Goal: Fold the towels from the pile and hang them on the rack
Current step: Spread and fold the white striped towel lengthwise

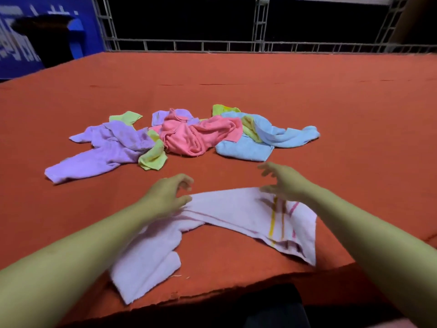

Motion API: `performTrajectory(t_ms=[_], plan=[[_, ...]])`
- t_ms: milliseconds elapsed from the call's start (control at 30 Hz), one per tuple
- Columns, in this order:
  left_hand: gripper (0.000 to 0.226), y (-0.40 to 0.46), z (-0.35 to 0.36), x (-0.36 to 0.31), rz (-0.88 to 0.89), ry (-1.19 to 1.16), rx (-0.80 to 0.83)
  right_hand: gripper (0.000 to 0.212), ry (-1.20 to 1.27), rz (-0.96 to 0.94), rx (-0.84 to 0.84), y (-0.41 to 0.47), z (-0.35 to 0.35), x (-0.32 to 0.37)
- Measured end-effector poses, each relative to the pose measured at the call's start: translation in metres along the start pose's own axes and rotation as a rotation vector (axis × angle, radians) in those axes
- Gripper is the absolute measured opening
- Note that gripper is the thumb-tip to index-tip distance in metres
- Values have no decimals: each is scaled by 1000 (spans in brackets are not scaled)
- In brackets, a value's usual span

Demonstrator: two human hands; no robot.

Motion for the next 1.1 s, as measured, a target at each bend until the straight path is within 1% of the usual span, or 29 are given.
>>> performTrajectory(t_ms=[33, 100, 200, 300, 367, 433, 500, 567, 600, 667, 700, 767, 833, 900, 933, 1000, 1100], plan=[[35, 0, 4, -9, 38, -42, -25, 64, 26, -11, -9, -2, 3, 2], [29, -1, 13, -30, 113, -114, -12, 61, 73, -38, 1, -12, 8, 8], [30, -5, 31, -63, 201, -205, 71, 52, 140, -65, -9, -42, 10, 14], [32, -9, 56, -97, 263, -254, 159, 45, 240, -48, -42, -81, 4, 13], [35, -14, 78, -115, 312, -244, 222, 49, 266, -26, -18, -106, 2, 12], [42, -20, 102, -129, 355, -168, 273, 60, 245, -14, 35, -129, 6, 11], [55, -23, 122, -137, 380, -49, 292, 75, 181, -32, 74, -148, 15, 9], [59, -22, 131, -140, 392, 15, 267, 84, 83, -86, 67, -158, 24, 8], [55, -21, 131, -140, 409, 25, 241, 81, 45, -108, 42, -160, 25, 7], [44, -20, 130, -141, 460, 71, 182, 66, 4, -123, -29, -159, 23, 7], [44, -21, 128, -142, 479, 92, 152, 59, -14, -127, -57, -156, 21, 7], [40, -21, 122, -143, 466, 54, 98, 54, 16, -107, -126, -153, 18, 7], [30, -19, 112, -145, 394, -66, 79, 48, 160, -52, -259, -149, 8, 4], [31, -15, 97, -150, 338, -196, 63, 44, 318, -9, -399, -146, -6, 1], [32, -13, 90, -154, 326, -264, 58, 42, 388, -5, -443, -143, -12, 3], [34, -10, 76, -164, 305, -388, 63, 39, 500, -22, -479, -137, -23, 10], [36, -7, 63, -177, 242, -472, 146, 38, 583, -57, -493, -130, -29, 23]])
Point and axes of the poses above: each hand's wrist, its own y-axis towards the middle knuckle, its own z-axis out of the palm, x = y × z, the point moved 5 cm from there along y, towards the middle knuckle, and after that the axes turned 8 degrees about -z, right-handed, at the moved point
